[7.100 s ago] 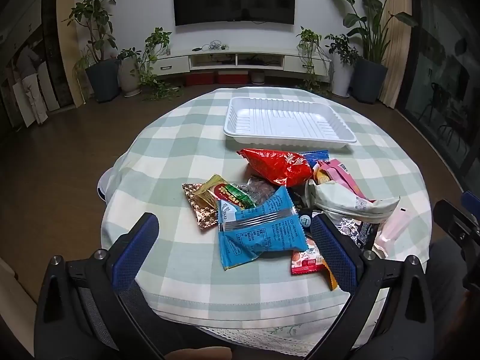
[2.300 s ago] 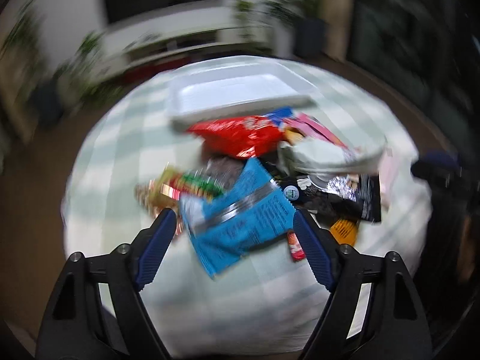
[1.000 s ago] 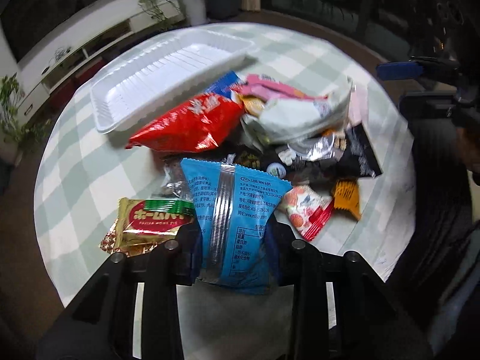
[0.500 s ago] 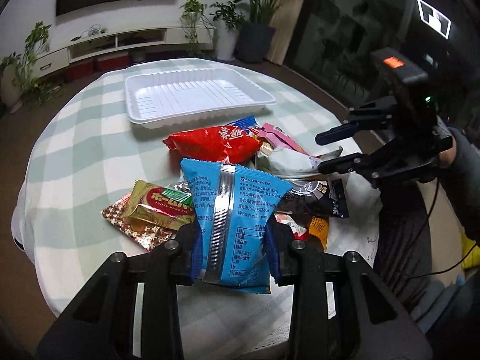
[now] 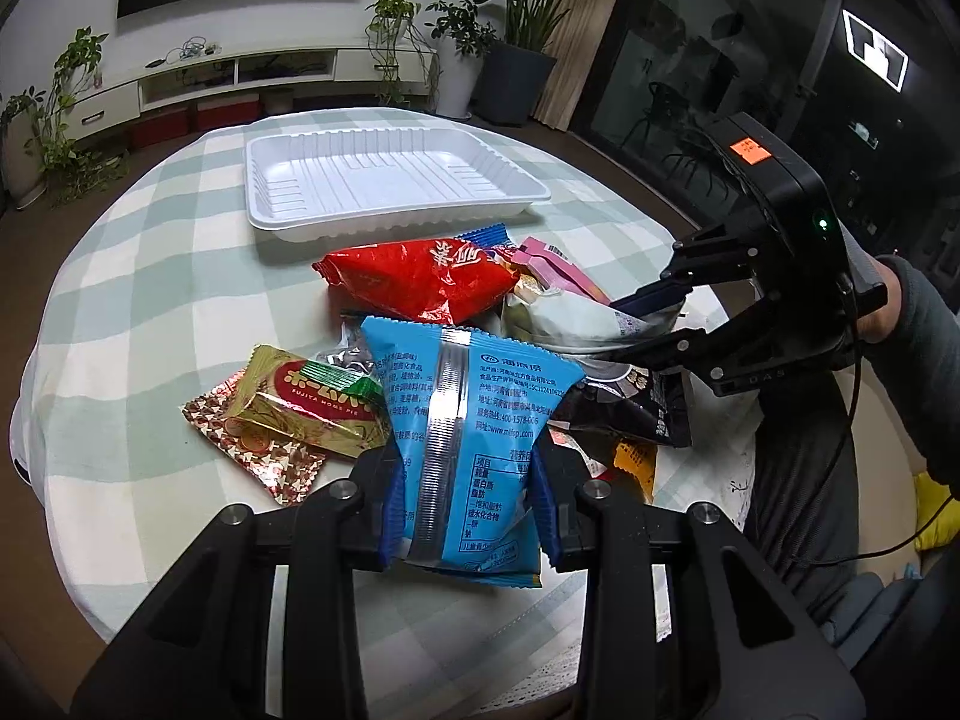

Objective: Organize snacks
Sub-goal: 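Grasp the blue wafer packet with the left gripper while the right gripper grasps the white-wrapped bar, then carry both packets over the white tray and open both grippers to drop them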

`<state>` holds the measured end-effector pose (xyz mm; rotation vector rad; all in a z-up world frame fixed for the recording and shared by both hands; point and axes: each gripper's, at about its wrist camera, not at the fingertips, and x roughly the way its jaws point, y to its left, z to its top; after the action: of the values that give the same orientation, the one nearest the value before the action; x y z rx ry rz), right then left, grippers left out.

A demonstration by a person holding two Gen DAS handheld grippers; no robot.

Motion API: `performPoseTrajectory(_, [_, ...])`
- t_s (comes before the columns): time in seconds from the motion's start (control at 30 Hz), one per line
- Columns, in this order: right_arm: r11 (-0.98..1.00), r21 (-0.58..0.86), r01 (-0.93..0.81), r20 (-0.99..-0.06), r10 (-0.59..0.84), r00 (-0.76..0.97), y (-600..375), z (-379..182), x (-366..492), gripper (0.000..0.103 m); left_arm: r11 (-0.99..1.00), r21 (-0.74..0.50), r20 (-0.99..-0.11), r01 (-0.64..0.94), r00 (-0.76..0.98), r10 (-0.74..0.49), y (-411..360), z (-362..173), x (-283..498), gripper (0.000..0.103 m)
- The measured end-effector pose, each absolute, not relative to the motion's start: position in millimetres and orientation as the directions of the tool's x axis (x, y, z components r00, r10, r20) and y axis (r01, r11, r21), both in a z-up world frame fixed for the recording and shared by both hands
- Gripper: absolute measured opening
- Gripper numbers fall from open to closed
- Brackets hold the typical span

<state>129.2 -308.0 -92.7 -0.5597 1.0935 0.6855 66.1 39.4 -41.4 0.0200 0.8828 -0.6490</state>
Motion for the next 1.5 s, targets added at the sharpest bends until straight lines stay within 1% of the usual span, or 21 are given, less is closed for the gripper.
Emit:
performPoseTrajectory(0.2, [0.707,-0.089,-0.702,-0.918,0.215,0.333,-307.4,-84.3,123.0,0.028,0.811,-0.243,-0.719,0.532,0.462,-0.519,38.3,-42.0,66.1,0.032])
performPoseTrajectory(0.4, [0.736,-0.047,-0.675,-0.900,0.261,0.348,-309.5,-67.8,116.5,0.024,0.812,-0.252,-0.711,0.527,0.468,-0.524,39.8,-37.8,68.1,0.032])
performPoseTrajectory(0.57, [0.745,0.073,-0.663,-0.869,0.374,0.325,-322.0,-56.5,116.5,0.022,0.808,-0.268,-0.702,0.525,0.468,-0.537,43.2,-32.3,71.9,0.032])
performPoseTrajectory(0.7, [0.728,0.209,-0.653,-0.813,0.500,0.297,-333.4,-46.2,118.0,0.018,0.800,-0.302,-0.681,0.519,0.470,-0.562,48.8,-23.9,76.7,0.032])
performPoseTrajectory(0.73, [0.721,0.235,-0.652,-0.799,0.526,0.293,-334.7,-43.3,117.7,0.009,0.800,-0.302,-0.679,0.518,0.472,-0.562,48.7,-22.2,78.1,0.032])
performPoseTrajectory(0.77, [0.717,0.254,-0.649,-0.786,0.544,0.293,-336.3,-41.3,118.6,0.005,0.802,-0.299,-0.680,0.517,0.474,-0.559,48.7,-20.9,79.9,0.032])
performPoseTrajectory(0.87, [0.739,0.204,-0.642,-0.811,0.495,0.312,-333.6,-46.5,121.5,0.005,0.807,-0.298,-0.689,0.510,0.471,-0.551,47.9,-21.7,86.2,0.032])
performPoseTrajectory(0.97, [0.735,0.166,-0.657,-0.853,0.441,0.279,-324.9,-60.4,120.3,0.005,0.809,-0.296,-0.697,0.507,0.465,-0.546,45.0,-25.5,86.5,0.032])
performPoseTrajectory(1.07, [0.723,0.147,-0.675,-0.863,0.427,0.270,-325.1,-61.2,118.5,0.006,0.811,-0.297,-0.700,0.505,0.463,-0.544,44.6,-28.6,84.6,0.032])
performPoseTrajectory(1.1, [0.723,0.111,-0.682,-0.872,0.399,0.283,-323.7,-61.6,118.2,0.012,0.812,-0.295,-0.701,0.504,0.463,-0.543,44.8,-29.3,84.8,0.032])
performPoseTrajectory(1.13, [0.724,0.084,-0.684,-0.879,0.377,0.291,-323.0,-62.2,119.1,0.025,0.813,-0.293,-0.701,0.503,0.465,-0.541,45.1,-29.5,85.0,0.032])
performPoseTrajectory(1.17, [0.720,0.075,-0.690,-0.886,0.366,0.286,-321.9,-62.1,121.4,0.032,0.814,-0.292,-0.700,0.502,0.467,-0.540,45.3,-29.1,84.9,0.032])
performPoseTrajectory(1.2, [0.717,0.073,-0.693,-0.887,0.364,0.284,-322.6,-61.8,122.0,0.042,0.813,-0.292,-0.698,0.503,0.469,-0.541,46.1,-28.5,84.4,0.032])
performPoseTrajectory(1.23, [0.713,0.070,-0.698,-0.888,0.363,0.281,-322.1,-60.5,122.9,0.045,0.813,-0.293,-0.695,0.504,0.471,-0.543,46.7,-27.7,83.7,0.032])
performPoseTrajectory(1.3, [0.694,0.062,-0.718,-0.902,0.347,0.257,-317.5,-63.6,119.2,0.045,0.812,-0.292,-0.696,0.505,0.470,-0.543,47.1,-28.0,83.1,0.032])
performPoseTrajectory(1.4, [0.673,0.031,-0.739,-0.937,0.277,0.212,-307.5,-81.3,119.5,0.044,0.813,-0.290,-0.704,0.505,0.463,-0.539,46.7,-31.4,83.3,0.032])
performPoseTrajectory(1.5, [0.681,0.044,-0.731,-0.950,0.256,0.181,-305.6,-95.8,126.2,0.034,0.811,-0.289,-0.706,0.509,0.458,-0.539,45.1,-32.5,82.4,0.032])
